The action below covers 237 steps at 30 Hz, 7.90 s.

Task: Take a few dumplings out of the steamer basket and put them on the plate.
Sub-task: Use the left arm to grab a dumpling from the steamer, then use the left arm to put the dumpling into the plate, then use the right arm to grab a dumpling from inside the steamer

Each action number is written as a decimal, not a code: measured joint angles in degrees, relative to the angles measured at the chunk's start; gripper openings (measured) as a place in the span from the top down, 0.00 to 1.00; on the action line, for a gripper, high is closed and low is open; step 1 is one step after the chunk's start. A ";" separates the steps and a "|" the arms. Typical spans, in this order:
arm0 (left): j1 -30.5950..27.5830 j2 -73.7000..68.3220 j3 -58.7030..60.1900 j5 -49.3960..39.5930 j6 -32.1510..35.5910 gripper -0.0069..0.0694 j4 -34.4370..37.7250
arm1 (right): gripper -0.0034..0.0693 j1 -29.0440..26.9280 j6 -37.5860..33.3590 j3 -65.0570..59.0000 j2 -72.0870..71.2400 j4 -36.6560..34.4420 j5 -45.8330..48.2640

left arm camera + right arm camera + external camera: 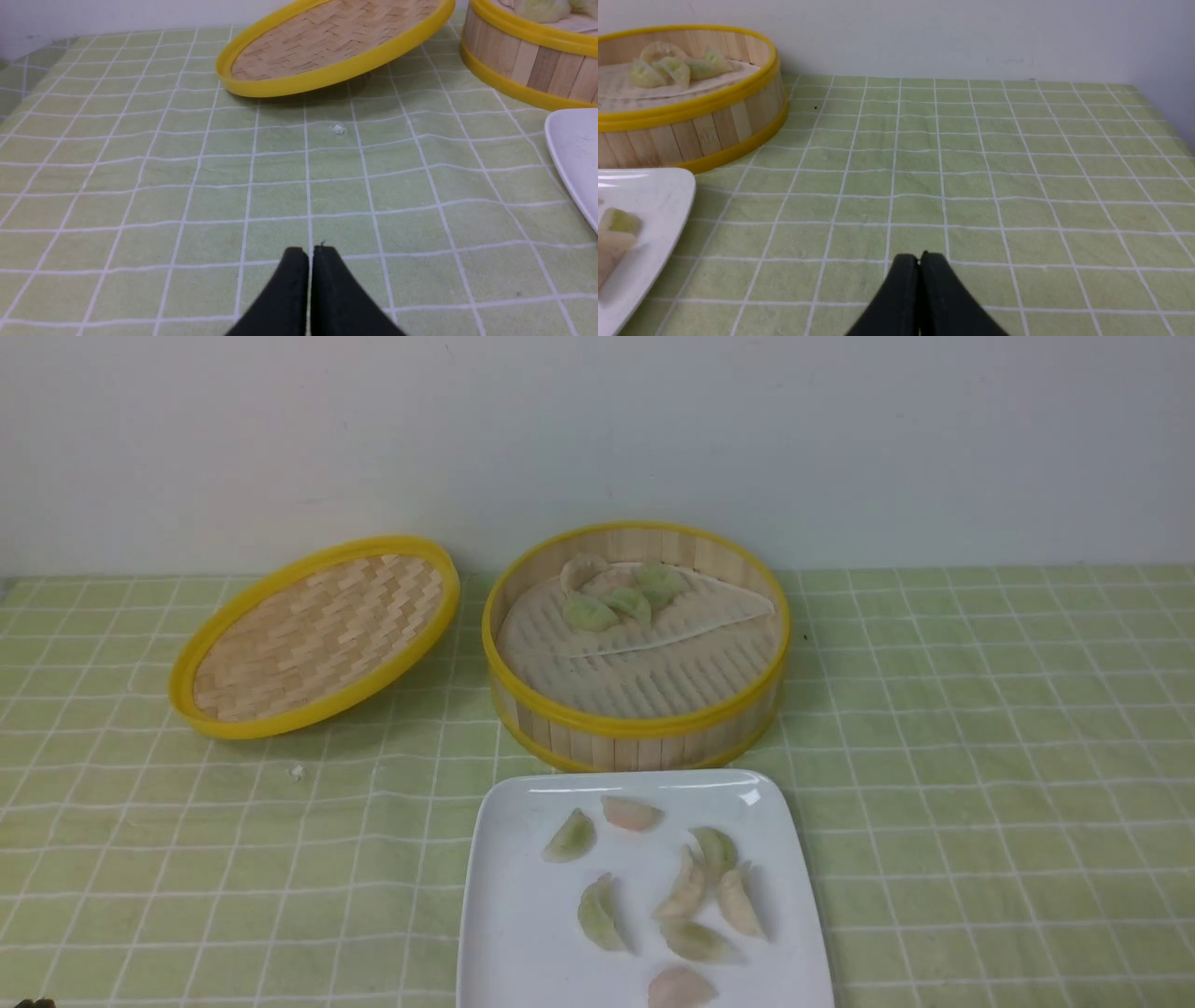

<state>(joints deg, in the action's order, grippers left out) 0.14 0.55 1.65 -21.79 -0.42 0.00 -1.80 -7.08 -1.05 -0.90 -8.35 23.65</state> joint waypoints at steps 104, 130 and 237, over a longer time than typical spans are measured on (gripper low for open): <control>14.93 -114.84 -108.68 -35.13 39.21 0.87 23.79 | 0.97 0.00 -9.06 65.17 60.50 -21.10 47.70; 18.38 -144.92 -126.47 -12.35 41.17 0.22 23.74 | 0.97 0.00 -8.77 65.23 60.50 -22.29 48.15; 30.94 -72.91 -83.81 -49.49 9.57 0.92 13.67 | 0.97 14.70 -16.24 96.31 96.81 -21.70 42.86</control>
<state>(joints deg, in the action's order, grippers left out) 31.08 -72.37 -82.15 -71.27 9.14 13.67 12.90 -23.31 95.27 95.91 -30.04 66.51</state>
